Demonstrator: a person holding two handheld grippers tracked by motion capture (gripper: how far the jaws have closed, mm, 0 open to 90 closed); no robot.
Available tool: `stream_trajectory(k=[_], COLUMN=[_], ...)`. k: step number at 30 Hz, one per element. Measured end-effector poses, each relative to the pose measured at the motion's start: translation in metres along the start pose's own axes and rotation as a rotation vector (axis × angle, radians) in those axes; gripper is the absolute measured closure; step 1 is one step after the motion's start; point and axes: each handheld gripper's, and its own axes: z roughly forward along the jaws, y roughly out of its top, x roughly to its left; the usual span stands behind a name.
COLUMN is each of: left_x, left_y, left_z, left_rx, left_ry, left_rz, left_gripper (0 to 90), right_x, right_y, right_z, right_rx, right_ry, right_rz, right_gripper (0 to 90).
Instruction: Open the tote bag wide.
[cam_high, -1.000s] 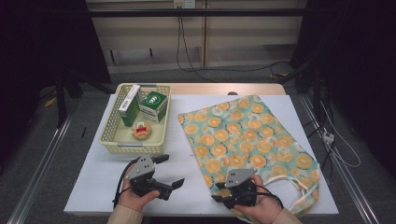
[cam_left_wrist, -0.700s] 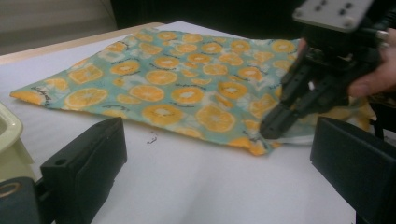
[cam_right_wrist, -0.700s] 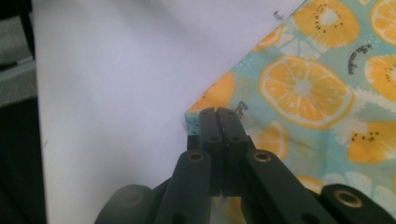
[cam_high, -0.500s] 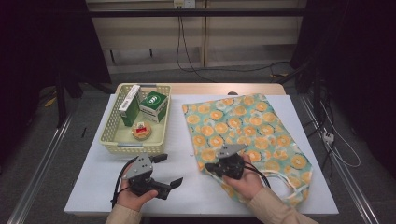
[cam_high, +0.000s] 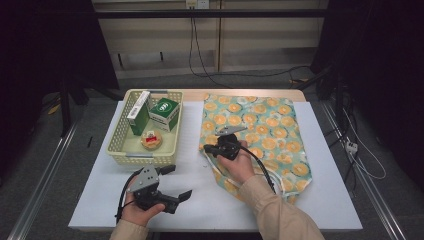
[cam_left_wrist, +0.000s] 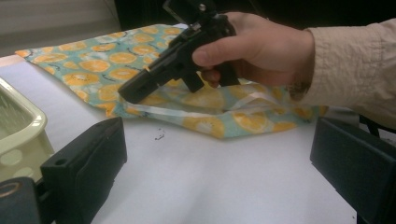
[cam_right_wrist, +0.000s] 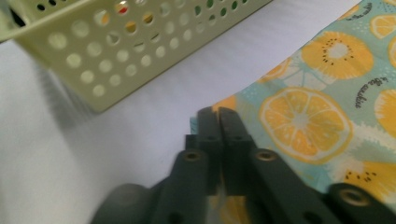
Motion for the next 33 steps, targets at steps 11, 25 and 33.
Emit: stream_trajectory(k=[11,25,33], left_x=[-0.002,-0.005,-0.001], left_y=[0.001,0.001,0.001], left_z=[0.0,0.004,0.001], left_rx=[0.002,0.011,0.005], left_ry=[0.005,-0.002,0.007], left_rz=[0.008,0.012,-0.001], left_gripper=[3.6,3.8,3.8], right_x=[0.018,0.034,0.059], right_y=[0.002,-0.055,-0.082], right_z=[-0.061,-0.127,-0.119], right_rx=[0.063,0.098,0.188], right_ry=[0.02,0.098,0.147], right_rz=[-0.151,-0.169,-0.273], right_gripper=[32.9,30.8,58.9])
